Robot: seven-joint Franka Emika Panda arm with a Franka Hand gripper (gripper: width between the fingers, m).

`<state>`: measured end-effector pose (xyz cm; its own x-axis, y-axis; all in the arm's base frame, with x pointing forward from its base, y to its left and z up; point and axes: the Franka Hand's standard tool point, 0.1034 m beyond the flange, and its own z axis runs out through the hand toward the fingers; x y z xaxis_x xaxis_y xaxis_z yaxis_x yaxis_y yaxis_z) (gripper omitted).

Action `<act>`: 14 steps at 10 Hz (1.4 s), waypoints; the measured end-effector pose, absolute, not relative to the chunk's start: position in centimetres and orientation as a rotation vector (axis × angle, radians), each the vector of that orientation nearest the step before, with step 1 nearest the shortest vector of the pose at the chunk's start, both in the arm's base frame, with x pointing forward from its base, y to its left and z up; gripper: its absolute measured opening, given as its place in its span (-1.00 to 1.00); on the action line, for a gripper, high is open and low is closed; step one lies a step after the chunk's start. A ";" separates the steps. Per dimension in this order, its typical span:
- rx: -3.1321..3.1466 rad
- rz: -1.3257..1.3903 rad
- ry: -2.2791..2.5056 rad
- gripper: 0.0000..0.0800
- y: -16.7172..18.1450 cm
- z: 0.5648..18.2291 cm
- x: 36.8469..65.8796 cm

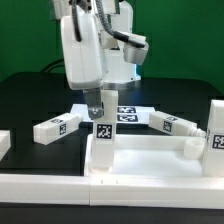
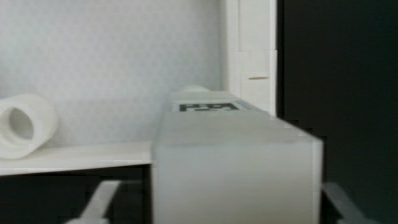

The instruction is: Assemble desk

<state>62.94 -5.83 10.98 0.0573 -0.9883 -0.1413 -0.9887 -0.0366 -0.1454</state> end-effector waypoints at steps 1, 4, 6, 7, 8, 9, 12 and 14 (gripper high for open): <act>-2.302 0.023 1.826 -0.05 -5.5 11.3 62.6; -2.590 -0.007 1.398 0.60 -3.8 11.1 62.3; -2.681 -0.030 1.218 0.62 -4.3 11.1 62.3; -2.763 -0.041 1.061 0.62 -4.2 11.1 62.2; -2.915 -0.062 0.738 0.62 -4.1 11.3 62.3; -2.995 -0.065 0.474 0.62 -4.0 11.2 62.3; -3.035 -0.072 0.164 0.62 -4.5 10.9 62.3; -3.035 -0.072 0.164 0.01 -4.6 10.9 62.3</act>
Offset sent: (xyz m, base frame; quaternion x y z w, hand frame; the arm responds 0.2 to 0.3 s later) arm -0.0210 0.0260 -0.0018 -0.0349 0.0251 -0.2470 0.9681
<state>62.29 -4.56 10.93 0.9931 -0.1096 0.0414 -0.1048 -0.9891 -0.1038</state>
